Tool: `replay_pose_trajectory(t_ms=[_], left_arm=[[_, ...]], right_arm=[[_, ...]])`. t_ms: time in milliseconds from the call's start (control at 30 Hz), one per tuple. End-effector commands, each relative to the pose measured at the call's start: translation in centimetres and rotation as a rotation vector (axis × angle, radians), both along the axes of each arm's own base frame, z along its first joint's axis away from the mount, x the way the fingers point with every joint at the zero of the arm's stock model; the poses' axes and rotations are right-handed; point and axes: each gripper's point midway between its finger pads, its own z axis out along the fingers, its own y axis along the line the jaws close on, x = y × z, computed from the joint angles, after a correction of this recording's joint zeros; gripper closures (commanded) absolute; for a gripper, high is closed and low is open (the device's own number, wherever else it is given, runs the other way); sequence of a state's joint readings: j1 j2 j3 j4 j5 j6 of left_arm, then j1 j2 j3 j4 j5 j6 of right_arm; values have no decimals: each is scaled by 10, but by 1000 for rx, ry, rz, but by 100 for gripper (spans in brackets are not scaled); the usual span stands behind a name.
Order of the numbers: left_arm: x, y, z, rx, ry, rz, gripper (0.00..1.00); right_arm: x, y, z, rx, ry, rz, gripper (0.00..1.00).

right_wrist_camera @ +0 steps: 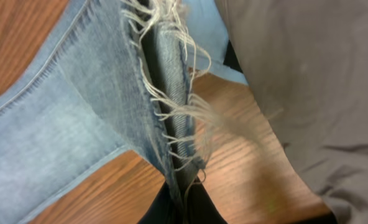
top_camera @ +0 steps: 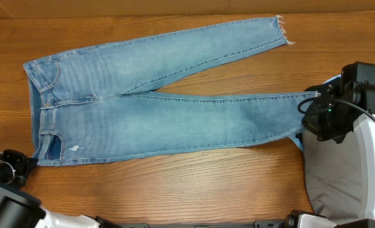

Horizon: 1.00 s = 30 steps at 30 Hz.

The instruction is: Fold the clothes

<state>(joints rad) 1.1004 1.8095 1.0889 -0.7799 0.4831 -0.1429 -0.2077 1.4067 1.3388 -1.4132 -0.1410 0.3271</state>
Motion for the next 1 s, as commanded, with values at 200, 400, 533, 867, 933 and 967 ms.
replay_pose_trajectory(t_ms=[200,400,533,867,933,967], left_arm=[[-30,8,181,406,-20,108,96],[-62,-3,250,609,19,186,96],[-79,-6,265,661,66,244,96],[-71,-4,233,571,151,209,96],[-67,-12,219,509,189,167,96],[-68,-17,212,477,215,149,96]], right_arm=[[15,-15,121,-101,-280,-106,96],[1,-24,180,-183,-396,-136,96],[-6,-32,208,-238,-466,-167,96],[33,-56,209,-261,-493,-265,96],[46,-59,194,-256,-442,-260,96],[52,-61,186,-253,-418,-258,96]])
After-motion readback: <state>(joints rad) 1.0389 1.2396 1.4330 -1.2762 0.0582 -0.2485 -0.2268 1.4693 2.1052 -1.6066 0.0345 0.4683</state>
